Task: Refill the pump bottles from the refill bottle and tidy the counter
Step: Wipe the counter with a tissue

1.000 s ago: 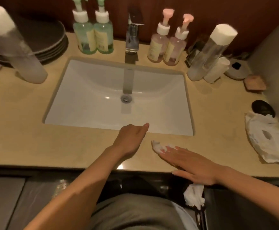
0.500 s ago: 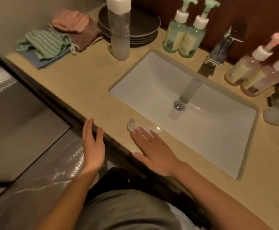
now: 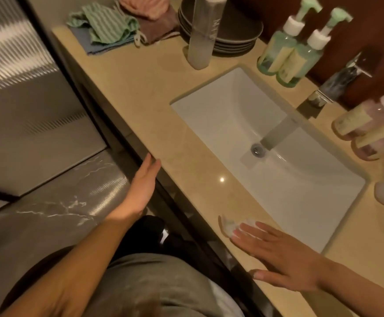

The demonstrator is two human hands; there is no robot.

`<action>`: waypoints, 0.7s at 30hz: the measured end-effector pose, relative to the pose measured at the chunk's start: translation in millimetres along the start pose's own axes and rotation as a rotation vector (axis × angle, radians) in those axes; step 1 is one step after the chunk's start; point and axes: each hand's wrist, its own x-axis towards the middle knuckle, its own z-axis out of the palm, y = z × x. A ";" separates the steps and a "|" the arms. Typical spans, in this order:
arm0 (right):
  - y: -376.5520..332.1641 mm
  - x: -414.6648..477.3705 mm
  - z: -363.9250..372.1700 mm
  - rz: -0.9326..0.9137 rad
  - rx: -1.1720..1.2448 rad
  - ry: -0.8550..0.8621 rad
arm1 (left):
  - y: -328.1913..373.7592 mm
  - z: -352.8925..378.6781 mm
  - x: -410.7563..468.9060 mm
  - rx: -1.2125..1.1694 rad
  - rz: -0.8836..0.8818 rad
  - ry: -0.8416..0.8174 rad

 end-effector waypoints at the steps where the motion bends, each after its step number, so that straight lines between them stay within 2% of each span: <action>1: 6.7 4.6 -6.8 -0.043 -0.014 -0.014 | -0.5 -2.0 0.0 -0.017 0.000 0.004; 4: 17.2 40.7 -30.9 -0.112 -0.067 -0.002 | -4.2 -6.4 0.1 -0.061 -0.002 -0.021; 7: 14.7 95.2 -54.9 -0.145 -0.070 0.086 | -10.5 -5.3 -7.6 -0.026 -0.017 -0.043; 14: -12.8 208.1 -93.3 -0.024 0.050 0.281 | -16.4 -15.8 -14.8 -0.014 -0.041 0.034; 18: -16.4 184.4 -82.6 -0.054 0.018 0.262 | -12.3 -20.1 -6.0 -0.070 -0.051 0.082; 21: -12.5 135.6 -64.6 -0.057 -0.017 0.179 | -8.3 -20.3 4.0 -0.099 -0.058 0.103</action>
